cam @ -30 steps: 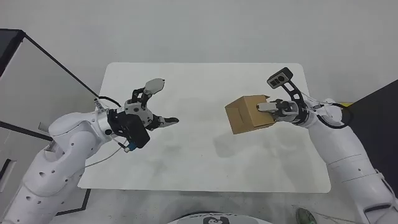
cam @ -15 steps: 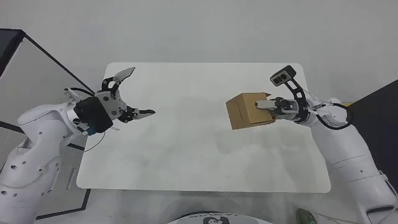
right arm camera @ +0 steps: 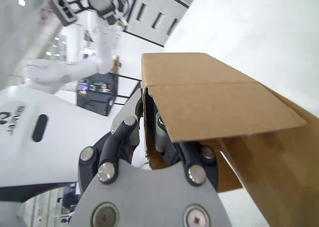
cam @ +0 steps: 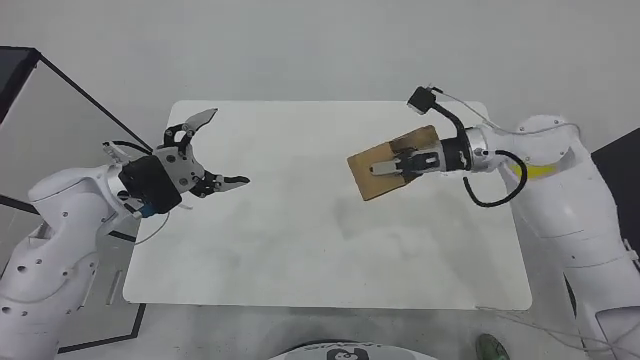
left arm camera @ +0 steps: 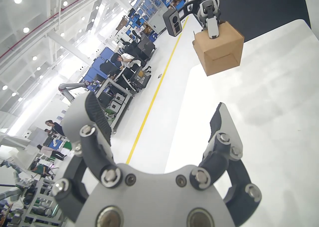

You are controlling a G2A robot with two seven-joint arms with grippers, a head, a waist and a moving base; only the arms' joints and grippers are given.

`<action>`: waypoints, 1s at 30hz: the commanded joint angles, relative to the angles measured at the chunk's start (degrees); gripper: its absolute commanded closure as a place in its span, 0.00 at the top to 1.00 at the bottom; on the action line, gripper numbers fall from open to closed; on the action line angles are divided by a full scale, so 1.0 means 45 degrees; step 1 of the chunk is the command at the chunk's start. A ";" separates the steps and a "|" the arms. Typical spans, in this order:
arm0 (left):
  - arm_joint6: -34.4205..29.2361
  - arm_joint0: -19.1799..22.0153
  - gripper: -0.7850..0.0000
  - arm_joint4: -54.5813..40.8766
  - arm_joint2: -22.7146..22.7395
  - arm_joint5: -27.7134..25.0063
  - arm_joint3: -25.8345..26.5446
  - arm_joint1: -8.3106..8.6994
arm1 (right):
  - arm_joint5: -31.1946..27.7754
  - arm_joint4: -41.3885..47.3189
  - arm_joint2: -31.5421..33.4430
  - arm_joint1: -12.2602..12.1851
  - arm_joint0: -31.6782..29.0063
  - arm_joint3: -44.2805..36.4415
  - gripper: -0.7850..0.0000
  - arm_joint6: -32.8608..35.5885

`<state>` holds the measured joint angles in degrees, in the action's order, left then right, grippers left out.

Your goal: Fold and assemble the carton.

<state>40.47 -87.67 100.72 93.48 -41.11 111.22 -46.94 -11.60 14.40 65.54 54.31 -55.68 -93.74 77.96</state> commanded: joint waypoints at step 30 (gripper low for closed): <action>0.0000 0.0000 1.00 0.0000 0.0000 0.0000 0.0000 0.0000 | -0.1489 -0.7622 -0.5740 0.1247 0.4762 -0.0508 0.00 0.1478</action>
<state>40.47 -87.67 100.72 93.48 -41.11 111.22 -46.94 -17.63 -18.89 41.83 59.30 -35.76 -96.88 84.43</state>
